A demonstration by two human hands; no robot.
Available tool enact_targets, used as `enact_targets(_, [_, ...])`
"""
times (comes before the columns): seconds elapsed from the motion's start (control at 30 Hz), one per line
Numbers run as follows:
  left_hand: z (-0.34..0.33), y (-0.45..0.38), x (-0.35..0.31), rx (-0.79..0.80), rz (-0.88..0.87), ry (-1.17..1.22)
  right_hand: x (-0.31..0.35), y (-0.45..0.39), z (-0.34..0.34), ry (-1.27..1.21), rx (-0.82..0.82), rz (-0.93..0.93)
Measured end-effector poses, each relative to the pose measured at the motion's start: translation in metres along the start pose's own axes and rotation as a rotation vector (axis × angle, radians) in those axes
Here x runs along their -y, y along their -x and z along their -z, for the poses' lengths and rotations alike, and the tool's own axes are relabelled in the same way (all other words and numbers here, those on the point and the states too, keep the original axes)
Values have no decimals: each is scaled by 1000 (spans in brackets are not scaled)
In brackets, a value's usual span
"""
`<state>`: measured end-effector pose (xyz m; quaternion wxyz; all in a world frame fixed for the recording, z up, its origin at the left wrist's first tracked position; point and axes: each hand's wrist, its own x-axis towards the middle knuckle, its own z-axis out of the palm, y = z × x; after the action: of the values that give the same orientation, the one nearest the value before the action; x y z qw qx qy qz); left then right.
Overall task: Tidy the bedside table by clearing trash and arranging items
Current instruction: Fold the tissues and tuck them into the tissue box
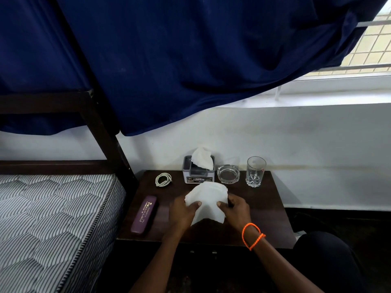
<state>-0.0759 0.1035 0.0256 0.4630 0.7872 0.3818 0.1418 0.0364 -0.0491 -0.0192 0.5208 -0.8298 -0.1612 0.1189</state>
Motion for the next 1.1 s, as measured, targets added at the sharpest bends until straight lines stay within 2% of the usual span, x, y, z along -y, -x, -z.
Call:
enact_targets(0.13, [3, 3, 8, 78, -6, -5, -1, 5, 0, 18, 34, -16])
enact_targets(0.33, [8, 10, 7, 68, 48, -121, 9, 6, -2, 20, -15, 37])
enact_targets(0.53, [14, 9, 13, -3, 66, -232, 18, 11, 4, 202, -22, 77])
enact_targets(0.7, [20, 6, 3, 56, 57, -214, 30, 8, 5, 264, 8, 80])
enact_targets(0.8, [27, -9, -7, 33, 44, -106, 48, 0, 1, 217, 24, 53])
enact_targets(0.93, [52, -34, -46, -35, -59, -148, 92, -22, -7, 107, 28, 70])
enact_targets(1.1, [73, -93, -87, -58, -72, -33, 153, -64, -22, -10, 10, 66])
